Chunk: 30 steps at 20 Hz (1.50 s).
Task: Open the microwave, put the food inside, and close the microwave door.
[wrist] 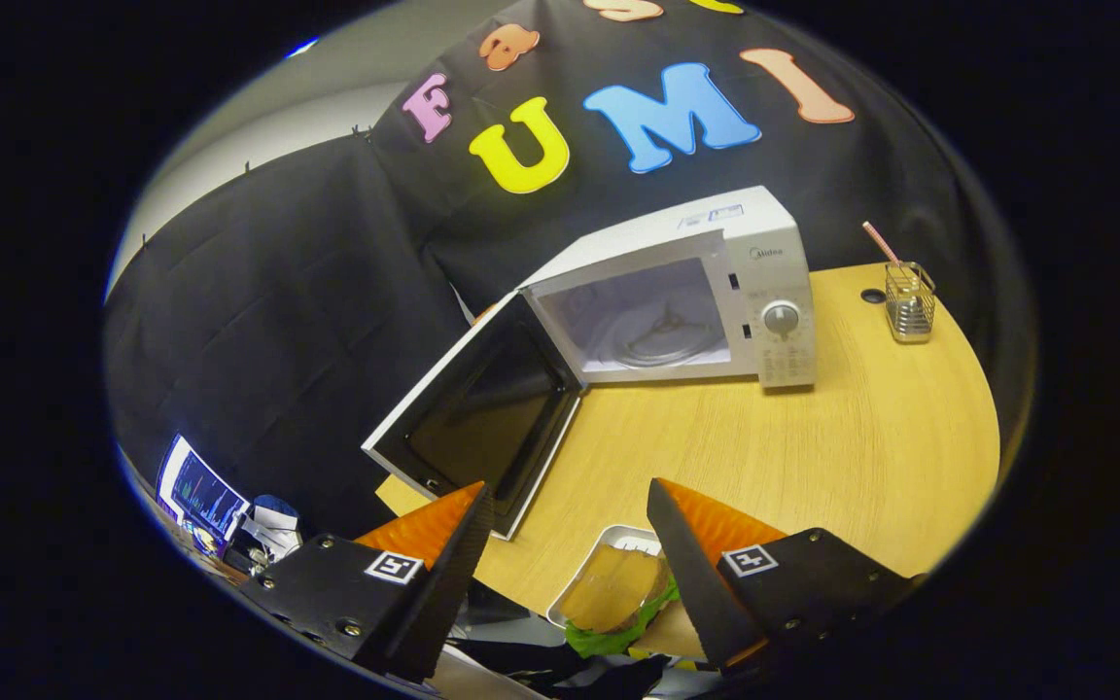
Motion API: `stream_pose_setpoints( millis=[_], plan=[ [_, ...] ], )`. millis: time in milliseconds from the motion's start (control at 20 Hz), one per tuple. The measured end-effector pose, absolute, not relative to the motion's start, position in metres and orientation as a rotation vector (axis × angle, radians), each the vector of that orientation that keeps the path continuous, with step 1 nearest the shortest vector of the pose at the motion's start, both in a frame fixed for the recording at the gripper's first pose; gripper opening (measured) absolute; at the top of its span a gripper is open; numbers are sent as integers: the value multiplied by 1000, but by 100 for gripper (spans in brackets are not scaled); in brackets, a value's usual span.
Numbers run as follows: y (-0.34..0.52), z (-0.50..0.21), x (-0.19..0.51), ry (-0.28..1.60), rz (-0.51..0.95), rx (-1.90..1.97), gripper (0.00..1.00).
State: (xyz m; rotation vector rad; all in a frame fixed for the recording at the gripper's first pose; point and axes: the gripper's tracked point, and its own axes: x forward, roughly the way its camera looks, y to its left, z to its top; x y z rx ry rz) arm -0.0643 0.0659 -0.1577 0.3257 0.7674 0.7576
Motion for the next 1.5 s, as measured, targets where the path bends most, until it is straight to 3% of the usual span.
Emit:
stream_pose_setpoints(
  millis=[900,950,1100,1200,1300,1350,1450,1500],
  plan=[
    [54,-262,-107,1155,767,409,93],
    [56,-263,-107,1180,770,427,85],
    [57,-268,-112,1227,775,462,83],
    [61,-276,-107,1238,756,476,53],
    [60,-277,-108,1252,752,481,51],
    [56,-271,-105,1259,735,507,41],
    [60,-276,-106,1259,736,512,39],
    [62,-274,-106,1260,731,523,33]
  ],
)
